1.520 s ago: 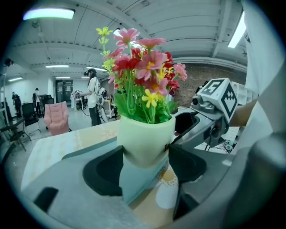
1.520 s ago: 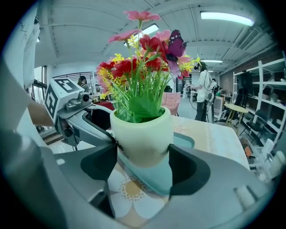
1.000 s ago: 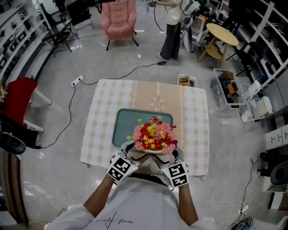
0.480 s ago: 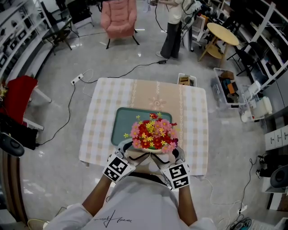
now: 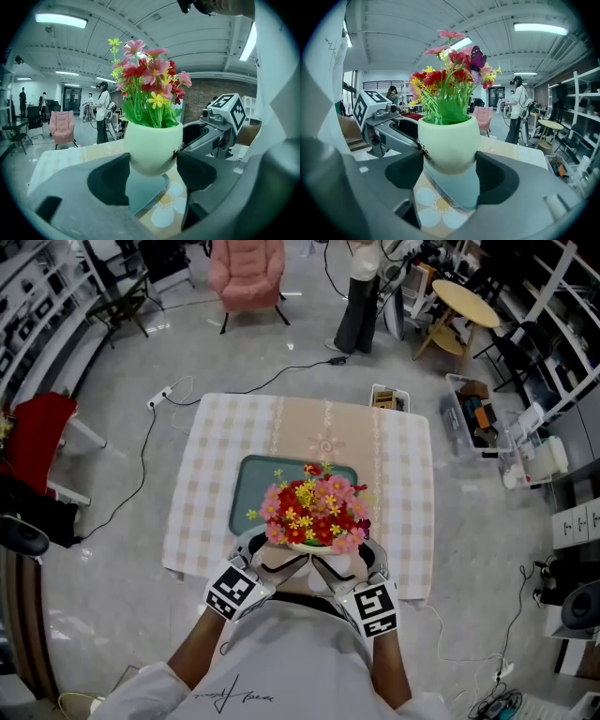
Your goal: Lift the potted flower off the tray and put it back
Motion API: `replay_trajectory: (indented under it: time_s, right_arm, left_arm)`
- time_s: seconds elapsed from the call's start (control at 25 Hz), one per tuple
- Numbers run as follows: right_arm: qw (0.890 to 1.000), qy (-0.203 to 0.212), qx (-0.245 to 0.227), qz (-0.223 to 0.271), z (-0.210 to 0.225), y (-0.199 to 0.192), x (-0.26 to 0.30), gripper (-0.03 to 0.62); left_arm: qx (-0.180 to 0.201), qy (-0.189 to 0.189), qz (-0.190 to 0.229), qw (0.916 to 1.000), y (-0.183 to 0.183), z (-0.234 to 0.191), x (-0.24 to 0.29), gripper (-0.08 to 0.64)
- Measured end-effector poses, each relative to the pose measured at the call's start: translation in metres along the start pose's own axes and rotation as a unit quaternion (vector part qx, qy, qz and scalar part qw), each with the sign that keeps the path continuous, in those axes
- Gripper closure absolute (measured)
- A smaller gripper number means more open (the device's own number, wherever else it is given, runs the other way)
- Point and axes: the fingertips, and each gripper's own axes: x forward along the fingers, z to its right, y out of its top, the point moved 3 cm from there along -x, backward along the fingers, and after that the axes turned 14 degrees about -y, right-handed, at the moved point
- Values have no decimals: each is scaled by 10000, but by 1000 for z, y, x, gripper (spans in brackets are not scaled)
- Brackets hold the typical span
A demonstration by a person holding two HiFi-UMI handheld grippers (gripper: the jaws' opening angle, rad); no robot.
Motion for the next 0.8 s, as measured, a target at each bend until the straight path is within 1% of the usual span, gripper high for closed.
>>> replay_trajectory:
  time_s: [0.04, 0.12, 0.2, 0.4, 0.56, 0.68, 0.8]
  right_arm:
    - [10000, 8, -5, 25, -1, 1, -1, 233]
    - [9999, 20, -17, 98, -2, 2, -4, 233]
    - [9998, 31, -12, 199, -3, 5, -8, 233]
    - [9991, 13, 22, 426, -5, 17, -20, 234]
    - [9984, -9, 62, 556, -3, 26, -27, 235]
    - [9981, -24, 36, 618, -3, 30, -32, 235]
    - [9966, -11, -11, 819, -4, 38, -38, 236]
  left_arm:
    - [3, 17, -28, 10000, -1, 1, -1, 247]
    - [62, 41, 71, 9999, 3, 4, -2, 247]
    - [159, 63, 166, 9997, 10, 7, -5, 247]
    - [406, 105, 222, 9989, 24, 16, -13, 247]
    - [611, 140, 397, 9972, 35, 20, -16, 250]
    - [783, 104, 444, 9959, 41, 24, -18, 250]
    - [863, 76, 564, 9946, 48, 27, -23, 252]
